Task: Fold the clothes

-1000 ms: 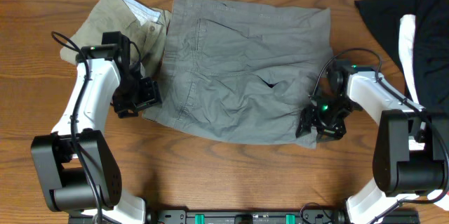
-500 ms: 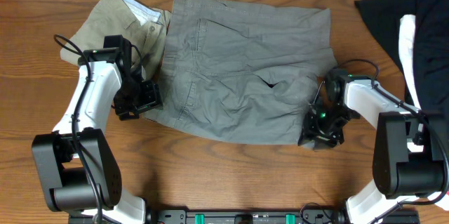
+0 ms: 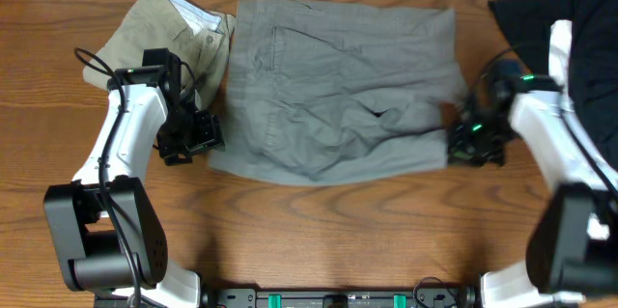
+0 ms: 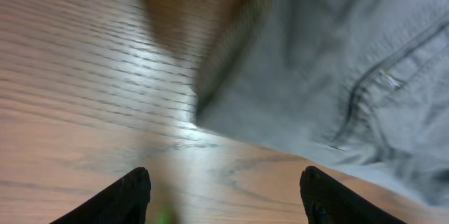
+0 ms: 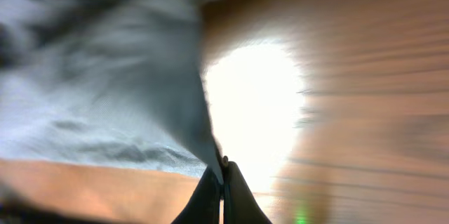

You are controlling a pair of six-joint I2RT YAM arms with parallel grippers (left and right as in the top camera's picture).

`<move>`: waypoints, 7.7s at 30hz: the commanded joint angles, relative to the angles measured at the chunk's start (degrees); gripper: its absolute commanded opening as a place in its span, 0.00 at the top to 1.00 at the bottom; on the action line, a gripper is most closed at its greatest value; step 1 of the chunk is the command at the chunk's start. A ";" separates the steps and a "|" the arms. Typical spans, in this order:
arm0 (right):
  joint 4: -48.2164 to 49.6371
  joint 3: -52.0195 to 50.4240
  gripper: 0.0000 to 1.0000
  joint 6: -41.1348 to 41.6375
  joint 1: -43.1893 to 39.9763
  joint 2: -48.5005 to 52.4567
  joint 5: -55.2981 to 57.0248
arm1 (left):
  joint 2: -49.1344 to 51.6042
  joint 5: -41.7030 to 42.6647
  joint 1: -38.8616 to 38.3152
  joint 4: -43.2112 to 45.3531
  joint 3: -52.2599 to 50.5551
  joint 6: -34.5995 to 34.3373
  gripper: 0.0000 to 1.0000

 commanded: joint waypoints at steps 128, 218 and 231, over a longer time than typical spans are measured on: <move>4.39 8.96 0.99 -2.58 -13.57 -21.00 5.77 | -24.28 21.92 -1.49 -2.95 -14.12 -0.50 0.94; 9.97 -18.53 0.99 -12.46 -2.43 -20.48 -13.05 | -36.11 12.24 -3.58 -6.88 -6.71 7.23 0.94; 17.09 -6.60 0.99 0.87 -11.43 -36.70 -7.26 | -44.22 18.01 -3.58 -12.37 -6.71 7.32 0.94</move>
